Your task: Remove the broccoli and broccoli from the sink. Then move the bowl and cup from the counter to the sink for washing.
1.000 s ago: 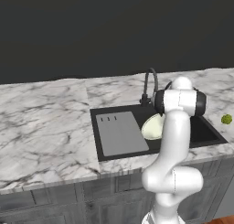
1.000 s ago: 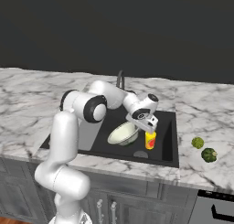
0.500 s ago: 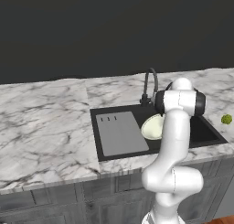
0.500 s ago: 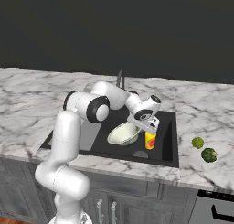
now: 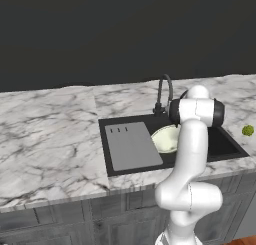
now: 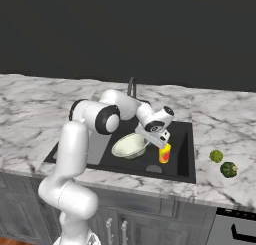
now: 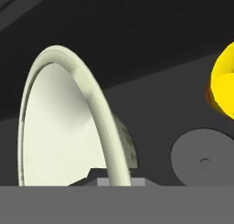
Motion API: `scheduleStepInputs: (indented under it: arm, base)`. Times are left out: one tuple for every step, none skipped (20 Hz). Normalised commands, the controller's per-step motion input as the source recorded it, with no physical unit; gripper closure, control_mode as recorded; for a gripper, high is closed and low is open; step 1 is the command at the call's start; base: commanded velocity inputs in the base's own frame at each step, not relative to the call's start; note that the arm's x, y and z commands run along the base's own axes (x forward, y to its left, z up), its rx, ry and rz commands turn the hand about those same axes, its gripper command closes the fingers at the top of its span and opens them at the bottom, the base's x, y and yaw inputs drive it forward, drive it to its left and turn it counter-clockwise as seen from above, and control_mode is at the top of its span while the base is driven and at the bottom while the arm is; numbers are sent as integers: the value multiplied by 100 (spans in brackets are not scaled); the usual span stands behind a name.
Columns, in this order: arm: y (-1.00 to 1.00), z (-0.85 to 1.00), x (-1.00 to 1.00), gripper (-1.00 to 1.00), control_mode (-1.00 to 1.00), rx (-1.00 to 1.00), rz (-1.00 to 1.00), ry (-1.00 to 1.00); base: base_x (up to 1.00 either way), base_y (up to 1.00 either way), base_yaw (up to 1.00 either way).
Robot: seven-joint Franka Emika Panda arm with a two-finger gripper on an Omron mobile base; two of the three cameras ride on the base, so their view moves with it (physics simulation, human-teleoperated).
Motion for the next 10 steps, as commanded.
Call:
scheduleStepInputs:
  arm:
    - [15,-15,0,100,-100,0,0,0]
    - [8,-15,0,100,-100,0,0,0]
    - [4,-16,0,100,-100,0,0,0]
    - [2,-18,0,100,-100,0,0,0]
    - [1,-19,0,100,-100,0,0,0]
    - [1,-21,0,100,-100,0,0,0]
    - [0,-22,0,100,-100,0,0,0]
    - [0,-24,0,100,-100,0,0,0]
    - [0,-26,0,100,-100,0,0,0]
    - [0,-26,0,100,-100,0,0,0]
  base:
    - [0,0,0]
    - [0,0,0]
    - [0,0,0]
    - [0,0,0]
    - [0,0,0]
    - [0,0,0]
    - [0,0,0]
    - [0,0,0]
    - [0,0,0]
    - [0,0,0]
